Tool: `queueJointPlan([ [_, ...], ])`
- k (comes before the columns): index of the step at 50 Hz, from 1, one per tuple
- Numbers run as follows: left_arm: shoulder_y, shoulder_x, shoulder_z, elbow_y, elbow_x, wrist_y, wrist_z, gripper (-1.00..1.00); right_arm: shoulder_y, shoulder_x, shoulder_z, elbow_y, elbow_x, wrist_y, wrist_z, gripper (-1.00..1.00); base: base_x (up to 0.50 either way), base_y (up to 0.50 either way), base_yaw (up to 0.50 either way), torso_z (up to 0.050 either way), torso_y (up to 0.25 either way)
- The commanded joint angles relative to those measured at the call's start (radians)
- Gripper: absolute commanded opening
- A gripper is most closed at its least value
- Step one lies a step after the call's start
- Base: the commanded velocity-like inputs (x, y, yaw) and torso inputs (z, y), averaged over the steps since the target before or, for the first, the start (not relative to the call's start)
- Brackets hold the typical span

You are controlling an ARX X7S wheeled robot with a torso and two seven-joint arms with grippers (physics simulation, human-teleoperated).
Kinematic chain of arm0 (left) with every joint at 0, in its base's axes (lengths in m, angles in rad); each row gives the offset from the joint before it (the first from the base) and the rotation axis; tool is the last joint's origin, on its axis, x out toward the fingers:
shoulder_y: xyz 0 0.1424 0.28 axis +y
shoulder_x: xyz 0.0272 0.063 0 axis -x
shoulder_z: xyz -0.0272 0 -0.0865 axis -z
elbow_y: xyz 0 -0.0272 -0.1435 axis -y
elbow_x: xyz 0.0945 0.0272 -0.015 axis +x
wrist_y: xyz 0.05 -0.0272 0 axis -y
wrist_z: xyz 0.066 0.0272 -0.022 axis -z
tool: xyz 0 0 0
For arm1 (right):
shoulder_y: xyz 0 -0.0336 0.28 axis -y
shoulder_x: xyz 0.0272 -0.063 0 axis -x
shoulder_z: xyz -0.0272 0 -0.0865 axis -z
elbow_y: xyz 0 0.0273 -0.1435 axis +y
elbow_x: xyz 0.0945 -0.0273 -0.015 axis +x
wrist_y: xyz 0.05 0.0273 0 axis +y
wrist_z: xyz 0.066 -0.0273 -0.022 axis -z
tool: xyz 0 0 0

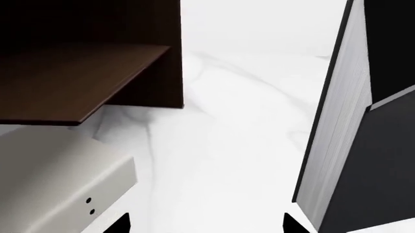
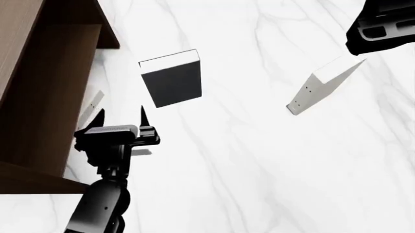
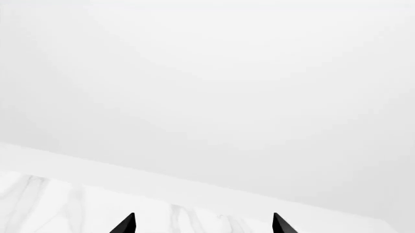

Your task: Pick up the book on the right and place it under the cabinet shelf.

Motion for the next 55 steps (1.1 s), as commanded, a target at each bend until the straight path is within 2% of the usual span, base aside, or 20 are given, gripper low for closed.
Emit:
queueJointPlan([
  [1, 0.083, 0.035, 0.046, -0.044, -0.321, -0.06, 0.018, 1.0, 0.009, -0.006, 0.001, 0.0, 0.001, 0.003, -0.002, 1.0, 0.0, 0.0, 0.0, 0.0, -0.01],
  [27, 0.128, 0.023, 0.095, 0.08, -0.328, -0.107, 0.007, 1.0, -0.026, 0.001, 0.007, -0.009, -0.02, -0.021, -0.006, 1.0, 0.0, 0.0, 0.0, -0.001, -0.008],
  [55, 0.147, -0.099, 0.139, 0.458, -0.311, -0.219, -0.093, 1.0, -0.066, 0.005, 0.01, -0.018, -0.04, -0.047, -0.008, 1.0, 0.0, 0.0, 0.0, -0.001, -0.004],
])
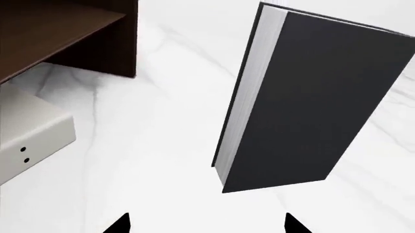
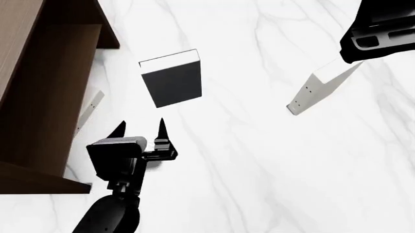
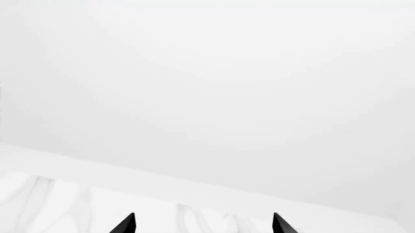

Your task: Pick up the book on the right and place it under the cabinet shelf.

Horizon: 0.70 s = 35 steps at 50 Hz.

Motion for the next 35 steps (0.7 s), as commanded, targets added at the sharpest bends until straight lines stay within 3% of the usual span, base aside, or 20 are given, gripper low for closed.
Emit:
queueJointPlan([
  [1, 0.019, -0.044, 0.036, 0.142, -0.122, -0.061, -0.029, 1.0, -0.011, 0.0, 0.0, -0.002, -0.007, -0.009, -0.001, 1.0, 0.0, 0.0, 0.0, 0.0, 0.0],
  [35, -0.088, -0.161, 0.075, 0.506, -0.058, -0.209, -0.121, 1.0, -0.041, 0.004, 0.006, -0.003, -0.021, -0.022, -0.005, 1.0, 0.0, 0.0, 0.0, 0.0, 0.0],
])
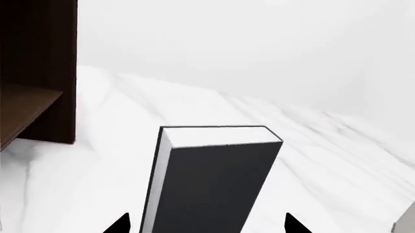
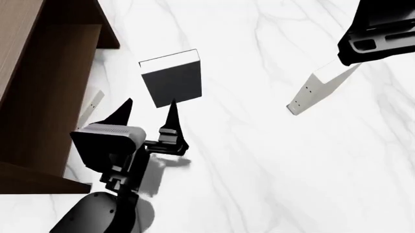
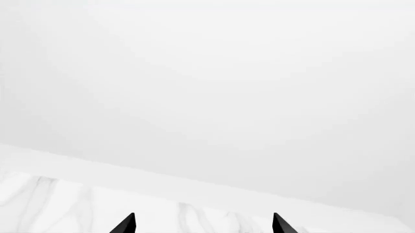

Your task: Pick up the book on the right and place it under the cabinet shelf.

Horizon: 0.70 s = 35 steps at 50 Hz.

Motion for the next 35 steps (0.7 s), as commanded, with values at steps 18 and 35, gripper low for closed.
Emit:
queueJointPlan([
  [18, -0.132, -0.085, 0.034, 0.297, 0.144, -0.156, -0.112, 1.0, -0.06, 0.015, 0.0, -0.01, -0.036, -0.044, 0.002, 1.0, 0.0, 0.0, 0.0, 0.0, 0.0],
  [35, -0.182, -0.089, 0.027, 0.347, 0.127, -0.208, -0.133, 1.0, -0.104, 0.038, 0.0, -0.019, -0.063, -0.082, -0.002, 1.0, 0.0, 0.0, 0.0, 0.0, 0.108],
])
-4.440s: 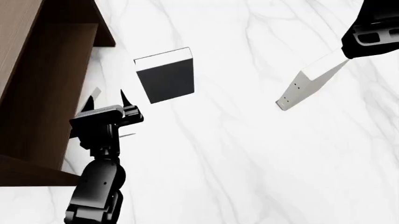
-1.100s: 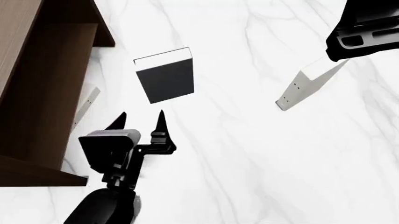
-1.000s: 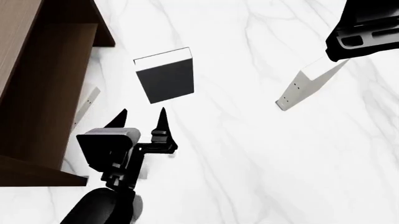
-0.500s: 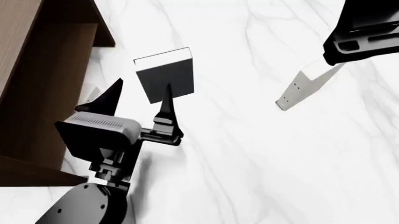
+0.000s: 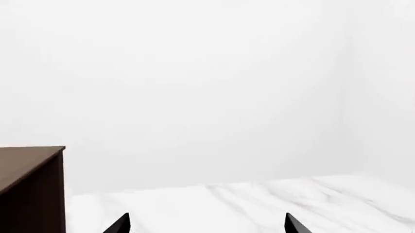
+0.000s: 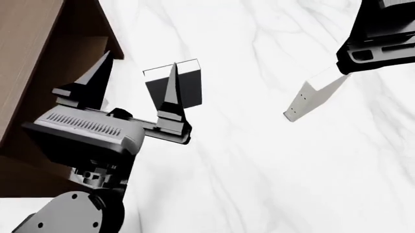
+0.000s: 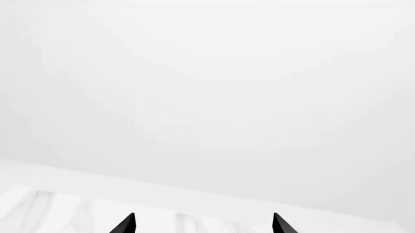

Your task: Pick up the book on the right and place it under the cabinet shelf.

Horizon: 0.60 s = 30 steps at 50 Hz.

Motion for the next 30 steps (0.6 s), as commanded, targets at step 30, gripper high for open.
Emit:
queueJointPlan([
  [30, -0.126, -0.017, -0.055, 0.098, -0.11, -0.134, -0.07, 1.0, -0.089, 0.05, -0.004, -0.048, -0.078, -0.06, 0.011, 1.0, 0.0, 0.0, 0.0, 0.0, 0.172],
])
